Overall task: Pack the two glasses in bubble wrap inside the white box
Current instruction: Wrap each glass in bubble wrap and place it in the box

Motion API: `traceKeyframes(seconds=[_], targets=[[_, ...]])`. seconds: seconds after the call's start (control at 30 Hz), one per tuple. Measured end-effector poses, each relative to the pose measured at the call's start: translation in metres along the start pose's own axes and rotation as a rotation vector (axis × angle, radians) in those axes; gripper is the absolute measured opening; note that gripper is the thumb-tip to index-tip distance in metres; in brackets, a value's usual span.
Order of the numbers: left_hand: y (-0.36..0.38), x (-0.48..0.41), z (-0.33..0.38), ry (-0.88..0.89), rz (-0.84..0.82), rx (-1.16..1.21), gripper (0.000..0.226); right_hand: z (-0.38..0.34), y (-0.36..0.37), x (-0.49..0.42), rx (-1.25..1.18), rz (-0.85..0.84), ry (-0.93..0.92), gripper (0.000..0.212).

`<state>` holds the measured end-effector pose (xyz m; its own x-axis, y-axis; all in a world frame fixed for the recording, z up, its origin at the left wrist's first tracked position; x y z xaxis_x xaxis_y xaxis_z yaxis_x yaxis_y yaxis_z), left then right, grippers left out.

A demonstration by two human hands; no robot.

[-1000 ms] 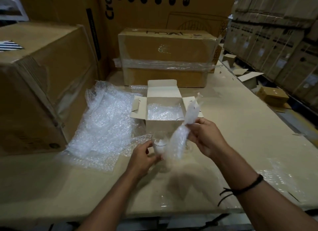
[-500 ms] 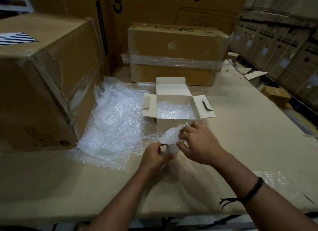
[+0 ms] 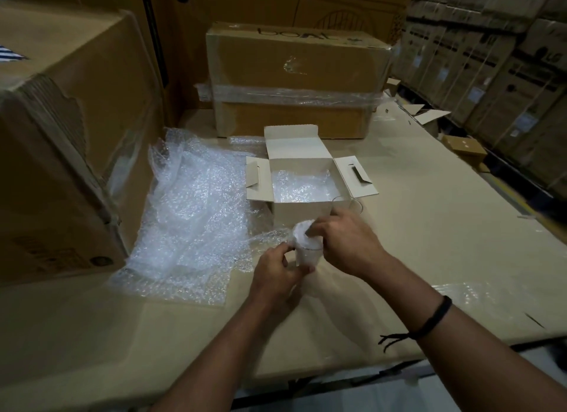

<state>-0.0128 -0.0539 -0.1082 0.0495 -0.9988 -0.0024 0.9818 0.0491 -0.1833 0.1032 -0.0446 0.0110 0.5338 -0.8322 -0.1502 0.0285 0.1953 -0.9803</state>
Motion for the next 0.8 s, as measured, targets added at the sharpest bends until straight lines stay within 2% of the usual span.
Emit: traceKeyframes(seconds=[0.13,0.3,0.37,0.43,0.5,0.7,0.77,0.8], targets=[[-0.001,-0.001,0.004,0.078,-0.025,-0.068,0.035,0.001,0.008,0.008,0.067,-0.219,-0.052,0.058],[-0.001,-0.003,-0.001,0.08,-0.017,-0.054,0.03,-0.014,0.012,0.0,0.146,-0.398,-0.093,0.055],[0.0,-0.003,-0.002,0.069,-0.023,-0.042,0.032,-0.007,0.008,-0.001,0.068,-0.395,-0.039,0.058],[0.001,-0.004,-0.004,0.046,-0.033,-0.016,0.044,0.001,-0.004,0.001,0.012,-0.267,0.012,0.06],[0.002,-0.004,-0.003,0.047,-0.036,-0.025,0.054,0.002,-0.008,0.002,0.077,-0.204,-0.03,0.063],[-0.001,-0.001,-0.002,0.055,-0.009,-0.019,0.032,-0.007,0.016,0.006,0.203,-0.422,-0.147,0.06],[-0.001,0.0,0.001,0.066,-0.012,-0.026,0.034,-0.003,0.018,0.007,0.117,-0.418,-0.147,0.058],[-0.002,0.0,0.002,0.074,-0.012,-0.026,0.035,0.002,0.013,0.006,0.03,-0.354,-0.125,0.055]])
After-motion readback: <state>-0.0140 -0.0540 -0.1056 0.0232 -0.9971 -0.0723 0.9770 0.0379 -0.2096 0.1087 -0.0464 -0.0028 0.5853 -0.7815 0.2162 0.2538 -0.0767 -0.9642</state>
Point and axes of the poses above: each hand's wrist, its own x-axis away from the middle knuckle, its own y-axis out of the palm, z = x × y, the point moved 7 cm from there along -x, towards the middle knuckle, and after that the axes turned 10 degrees about x, right-handed, at the moved point
